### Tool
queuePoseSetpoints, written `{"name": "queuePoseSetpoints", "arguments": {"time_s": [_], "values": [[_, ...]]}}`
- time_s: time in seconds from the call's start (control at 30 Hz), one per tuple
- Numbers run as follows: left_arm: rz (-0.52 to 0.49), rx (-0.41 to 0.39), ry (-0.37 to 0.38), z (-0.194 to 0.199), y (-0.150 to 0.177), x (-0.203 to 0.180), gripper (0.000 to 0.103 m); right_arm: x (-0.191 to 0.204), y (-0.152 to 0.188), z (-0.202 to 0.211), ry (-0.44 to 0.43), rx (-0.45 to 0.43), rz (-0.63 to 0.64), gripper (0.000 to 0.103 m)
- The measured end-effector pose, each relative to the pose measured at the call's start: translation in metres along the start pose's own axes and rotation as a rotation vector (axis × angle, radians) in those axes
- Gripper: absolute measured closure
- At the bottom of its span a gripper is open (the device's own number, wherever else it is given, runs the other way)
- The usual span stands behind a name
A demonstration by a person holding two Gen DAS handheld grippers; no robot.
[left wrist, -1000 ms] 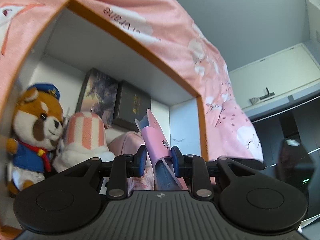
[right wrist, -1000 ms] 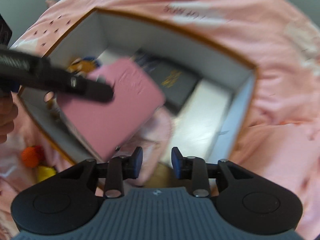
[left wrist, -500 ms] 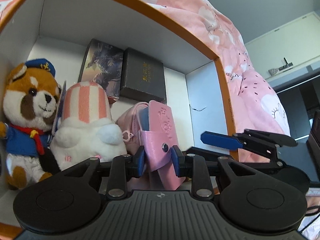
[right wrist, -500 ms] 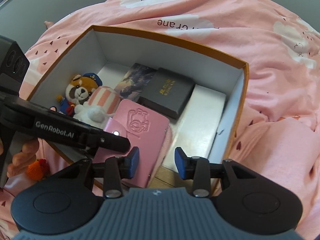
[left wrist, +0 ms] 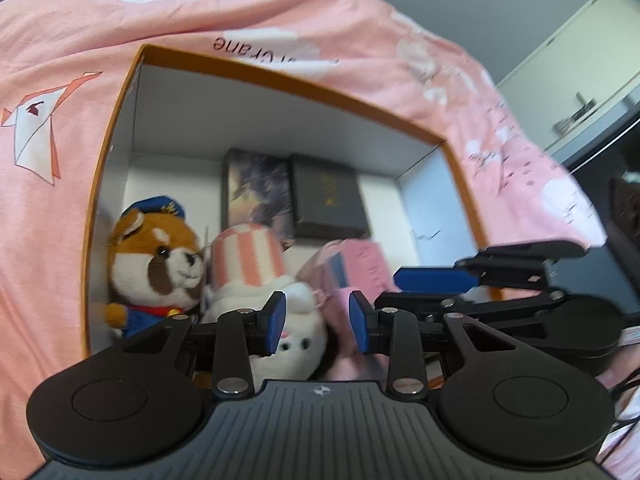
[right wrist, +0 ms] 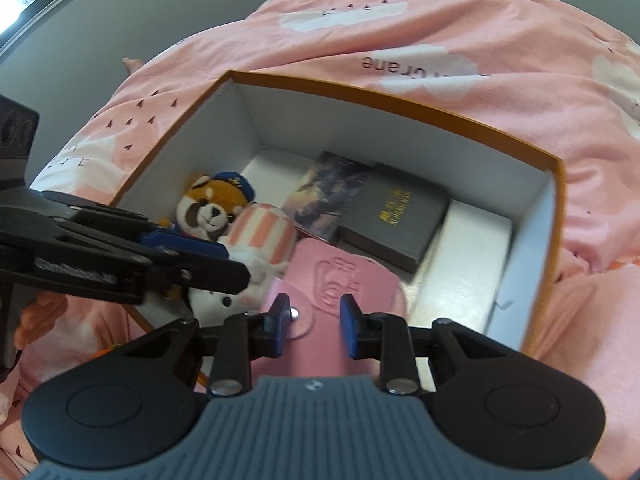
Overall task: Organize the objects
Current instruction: 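Lower the pink wallet into the orange box beside the plushes, then open the left tool and withdraw both tools from the orange box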
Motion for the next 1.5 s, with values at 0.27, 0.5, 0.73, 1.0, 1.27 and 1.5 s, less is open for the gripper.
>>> {"name": "queuePoseSetpoints", "arguments": {"time_s": [0.27, 0.5, 0.73, 1.0, 1.27, 1.5], "values": [[-0.043, 0.01, -0.046, -0.002, 0.006, 0.005, 0.076, 0.008, 0.002, -0.023, 0.028, 0.064, 0.046, 0.073], [-0.046, 0.033, -0.047, -0.004, 0.007, 0.009, 0.082, 0.003, 0.004, -0.039, 0.04, 0.105, 0.044, 0.073], [-0.07, 0.01, -0.026, 0.006, 0.007, 0.004, 0.08, 0.01, 0.005, -0.04, 0.075, 0.098, 0.078, 0.072], [-0.115, -0.09, -0.011, 0.053, 0.018, -0.013, 0.071, 0.013, 0.012, -0.009, 0.093, -0.032, -0.008, 0.06], [-0.213, -0.209, -0.102, 0.084, 0.05, -0.032, 0.059, 0.043, 0.026, 0.038, 0.169, -0.246, 0.003, 0.036], [-0.312, -0.322, -0.204, 0.103, 0.074, -0.034, 0.056, 0.07, 0.04, 0.072, 0.235, -0.417, 0.018, 0.016]]}}
Point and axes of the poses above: each gripper's, at about its wrist camera, not at the fingertips, and z roughly against the way its jaws point, x to its left, y to its underside, the point moved 7 cm from there along -z, roughly the way its jaws point, and after that the axes turned 1 degree about z, right-handed, at the moved point
